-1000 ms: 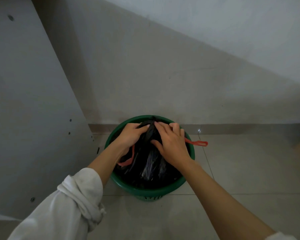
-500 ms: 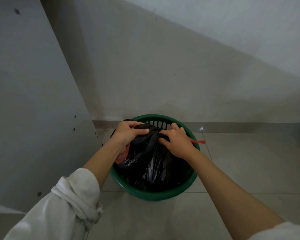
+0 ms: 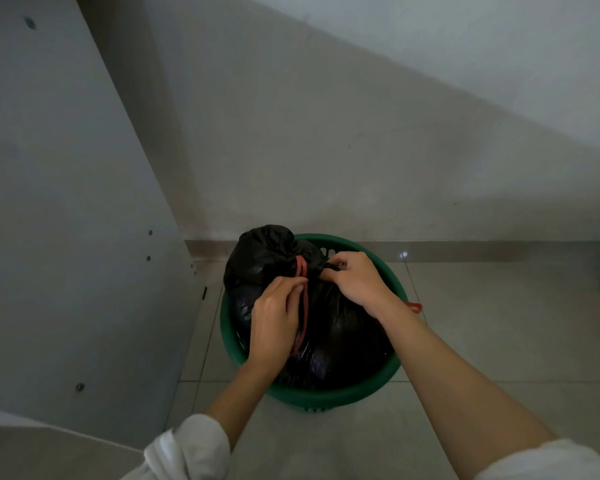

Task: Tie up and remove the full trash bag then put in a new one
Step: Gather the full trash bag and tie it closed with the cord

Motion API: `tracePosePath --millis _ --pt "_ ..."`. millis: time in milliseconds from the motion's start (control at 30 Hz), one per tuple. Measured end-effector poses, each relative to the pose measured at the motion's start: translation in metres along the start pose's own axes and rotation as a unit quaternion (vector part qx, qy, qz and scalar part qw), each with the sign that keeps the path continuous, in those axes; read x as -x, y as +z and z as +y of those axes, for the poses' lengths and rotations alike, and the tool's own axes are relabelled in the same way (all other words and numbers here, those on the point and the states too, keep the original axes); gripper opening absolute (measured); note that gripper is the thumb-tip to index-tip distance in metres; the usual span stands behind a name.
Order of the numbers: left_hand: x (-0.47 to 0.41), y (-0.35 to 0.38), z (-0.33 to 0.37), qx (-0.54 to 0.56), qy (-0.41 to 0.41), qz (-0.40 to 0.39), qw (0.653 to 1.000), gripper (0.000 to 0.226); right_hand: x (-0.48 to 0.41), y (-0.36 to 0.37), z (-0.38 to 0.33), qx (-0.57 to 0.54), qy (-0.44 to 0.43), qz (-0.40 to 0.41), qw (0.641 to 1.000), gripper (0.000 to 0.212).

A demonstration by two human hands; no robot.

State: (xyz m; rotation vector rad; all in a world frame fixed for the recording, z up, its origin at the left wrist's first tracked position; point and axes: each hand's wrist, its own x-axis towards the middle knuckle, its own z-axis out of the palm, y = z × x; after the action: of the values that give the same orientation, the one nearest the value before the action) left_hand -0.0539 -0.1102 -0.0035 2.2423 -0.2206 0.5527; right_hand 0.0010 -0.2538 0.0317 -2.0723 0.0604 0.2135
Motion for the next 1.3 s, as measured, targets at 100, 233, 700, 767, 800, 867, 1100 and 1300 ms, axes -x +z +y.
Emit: tracePosePath --millis 100,233,700,767,800,867,1100,1300 --pt "-0.003 0.004 0.014 0.045 -0.111 0.03 0.992 0.024 0.001 -0.001 0.002 -0.045 -0.009 0.005 0.999 0.018" --pt "-0.025 0.006 0.014 0.051 -0.215 0.015 0.975 0.025 0.005 -0.008 0.002 -0.009 -0.062 -0.02 0.998 0.025" --pt "-0.031 -0.005 0.014 -0.065 0.09 -0.176 0.978 0.017 0.017 -0.013 -0.007 -0.081 -0.014 -0.049 0.995 0.014" --pt "-0.029 -0.006 0.013 -0.061 0.115 -0.184 0.974 0.018 0.017 -0.015 -0.007 -0.064 -0.019 -0.048 0.997 0.012" --pt "-0.026 -0.009 0.013 -0.07 0.134 -0.179 0.972 0.019 0.016 -0.016 -0.007 -0.055 -0.021 -0.047 0.997 0.011" --pt "-0.025 -0.017 0.016 -0.121 0.183 -0.126 0.968 0.02 0.014 -0.015 -0.006 -0.048 -0.015 -0.048 0.998 0.008" --pt "-0.071 -0.021 0.0 -0.104 0.139 -0.151 0.973 0.045 0.012 -0.012 -0.001 -0.056 -0.028 -0.023 0.998 0.009" --pt "-0.025 -0.006 -0.003 -0.009 -0.102 -0.123 0.987 0.054 0.014 -0.004 0.001 -0.143 0.009 0.005 0.99 0.007"
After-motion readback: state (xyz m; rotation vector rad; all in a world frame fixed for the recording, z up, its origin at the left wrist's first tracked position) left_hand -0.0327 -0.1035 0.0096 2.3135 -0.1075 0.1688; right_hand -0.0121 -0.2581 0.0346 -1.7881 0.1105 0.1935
